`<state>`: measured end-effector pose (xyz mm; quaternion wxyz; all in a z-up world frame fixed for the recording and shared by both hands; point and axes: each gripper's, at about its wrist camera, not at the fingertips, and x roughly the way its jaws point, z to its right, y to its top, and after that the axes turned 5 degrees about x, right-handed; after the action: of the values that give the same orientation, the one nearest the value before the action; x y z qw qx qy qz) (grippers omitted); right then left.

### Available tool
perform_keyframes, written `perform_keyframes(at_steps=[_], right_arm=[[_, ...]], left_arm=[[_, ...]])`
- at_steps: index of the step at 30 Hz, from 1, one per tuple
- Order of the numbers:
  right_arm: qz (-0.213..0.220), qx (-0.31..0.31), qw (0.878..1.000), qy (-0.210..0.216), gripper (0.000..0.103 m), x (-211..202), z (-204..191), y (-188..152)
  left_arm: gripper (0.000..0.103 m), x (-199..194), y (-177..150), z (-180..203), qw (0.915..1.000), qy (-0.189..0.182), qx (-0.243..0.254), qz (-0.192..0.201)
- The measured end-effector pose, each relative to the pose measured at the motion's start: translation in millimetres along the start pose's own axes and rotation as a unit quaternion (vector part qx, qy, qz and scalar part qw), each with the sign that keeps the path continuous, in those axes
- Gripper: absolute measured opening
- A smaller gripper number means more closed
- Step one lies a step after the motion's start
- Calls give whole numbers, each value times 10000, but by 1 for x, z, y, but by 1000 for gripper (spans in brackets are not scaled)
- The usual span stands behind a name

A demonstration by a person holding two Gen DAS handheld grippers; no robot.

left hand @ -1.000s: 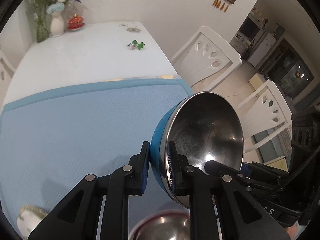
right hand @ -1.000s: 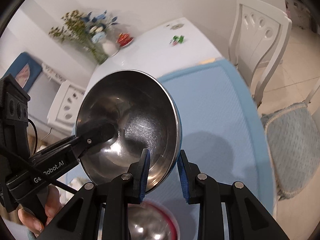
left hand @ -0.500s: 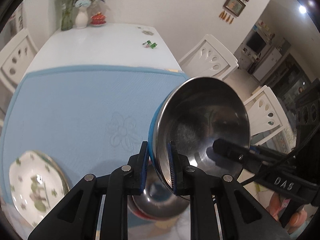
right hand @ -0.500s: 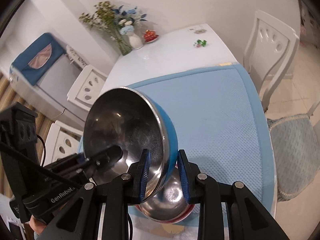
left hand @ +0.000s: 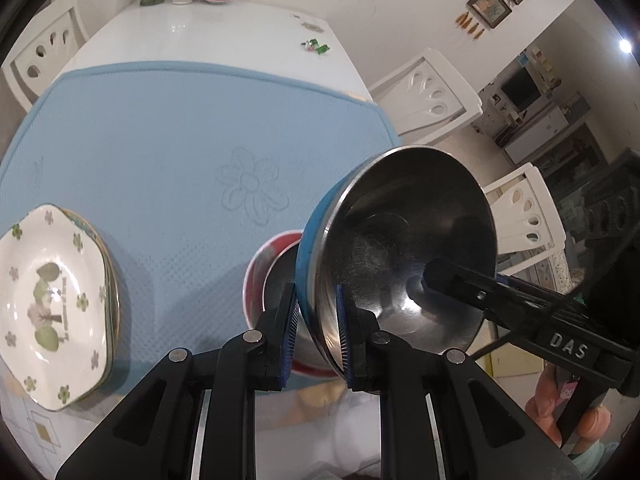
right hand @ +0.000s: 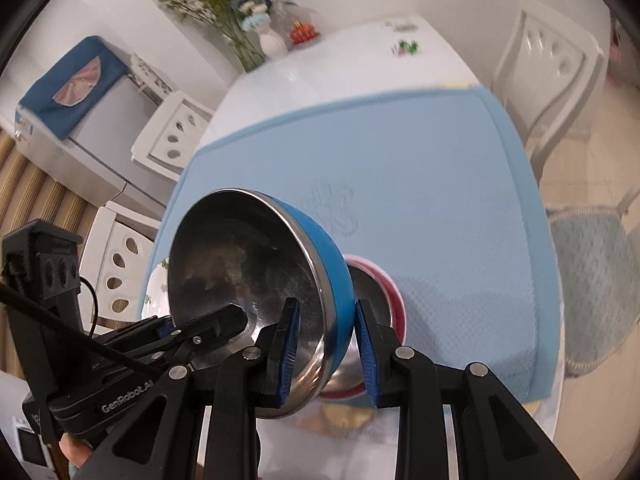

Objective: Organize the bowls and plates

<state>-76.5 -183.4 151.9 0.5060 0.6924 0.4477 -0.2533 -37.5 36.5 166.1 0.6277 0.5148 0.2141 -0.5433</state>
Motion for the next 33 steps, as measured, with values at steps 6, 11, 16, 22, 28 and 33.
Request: perform_keyframes(at_steps=[6,11,16,22,28,33], right_arm=[[-328,270,9991,58,27,14,14,-6],[-454,364,9983,12,28,19,21,-8],[-585,532,9968,72,28,23,32,-9],[-682,614,9957,124,28,29,36,-10],[-672,586,9960,98,28,32,33,-9],[-753,606,9953,103,28,37,33,-10]], left_arm=[[15,10,-6,5,9997,178,111,-93],[15,22,-8,6,9994,214,140,-236],[15,30,-10,8,9987,313,235,-326],[15,42,-11,9,9974,439,261,-514],[15,47,-12,7,9971,430,171,-606],[18,50,-10,6,9963,510,164,-666]])
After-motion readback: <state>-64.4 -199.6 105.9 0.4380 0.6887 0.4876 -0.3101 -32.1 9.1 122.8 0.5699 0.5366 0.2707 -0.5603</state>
